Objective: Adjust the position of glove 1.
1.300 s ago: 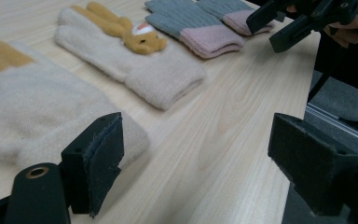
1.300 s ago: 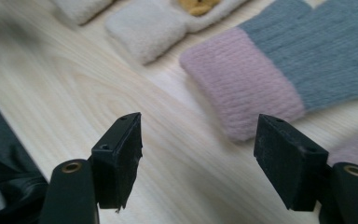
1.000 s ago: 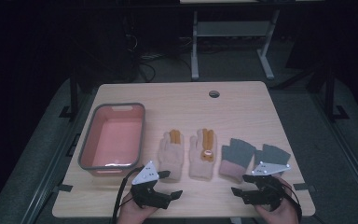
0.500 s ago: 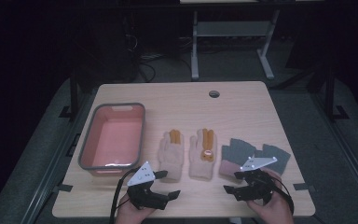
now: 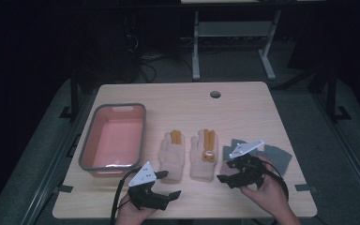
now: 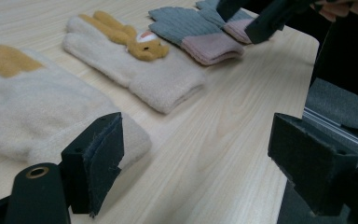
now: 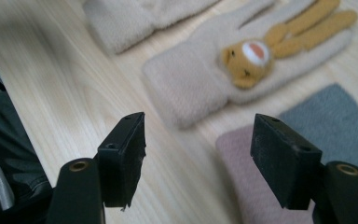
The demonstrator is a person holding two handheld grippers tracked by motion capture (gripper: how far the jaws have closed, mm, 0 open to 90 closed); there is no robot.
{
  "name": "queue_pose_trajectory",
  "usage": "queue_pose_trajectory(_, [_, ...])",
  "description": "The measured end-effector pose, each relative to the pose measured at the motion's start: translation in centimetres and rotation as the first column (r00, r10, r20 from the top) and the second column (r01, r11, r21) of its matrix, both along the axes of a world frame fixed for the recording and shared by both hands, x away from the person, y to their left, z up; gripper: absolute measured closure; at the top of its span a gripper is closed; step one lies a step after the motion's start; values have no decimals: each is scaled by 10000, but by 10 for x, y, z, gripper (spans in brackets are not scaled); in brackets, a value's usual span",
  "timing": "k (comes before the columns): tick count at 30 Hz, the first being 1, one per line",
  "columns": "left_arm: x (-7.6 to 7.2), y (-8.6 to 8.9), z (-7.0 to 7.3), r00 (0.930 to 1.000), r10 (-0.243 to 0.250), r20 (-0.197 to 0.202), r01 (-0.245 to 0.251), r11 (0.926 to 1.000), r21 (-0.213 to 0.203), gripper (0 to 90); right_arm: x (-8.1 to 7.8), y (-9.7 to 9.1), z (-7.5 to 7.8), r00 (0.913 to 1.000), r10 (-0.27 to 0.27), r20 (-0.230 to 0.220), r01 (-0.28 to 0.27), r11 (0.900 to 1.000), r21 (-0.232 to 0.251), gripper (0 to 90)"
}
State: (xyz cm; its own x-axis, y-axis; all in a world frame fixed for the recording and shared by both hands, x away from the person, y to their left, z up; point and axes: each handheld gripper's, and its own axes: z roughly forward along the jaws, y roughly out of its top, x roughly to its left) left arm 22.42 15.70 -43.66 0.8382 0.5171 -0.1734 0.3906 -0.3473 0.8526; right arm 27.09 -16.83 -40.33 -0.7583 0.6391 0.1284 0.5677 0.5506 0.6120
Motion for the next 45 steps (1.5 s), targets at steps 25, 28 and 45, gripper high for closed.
queue_pose_trajectory(25, [3,2,2,9999,91,67,-90,9999,-76,183,57,50,18,9951,851,-508,-897,9913,-964,387])
queue_pose_trajectory(28, [3,3,1,9999,84,69,-84,10000,-41,184,65,55,14,9947,846,-579,-898,9915,-940,394])
queue_pose_trajectory(45, [3,3,1,10000,89,-45,-89,9999,-115,183,98,61,-18,9916,216,-1276,-462,9801,-1929,469])
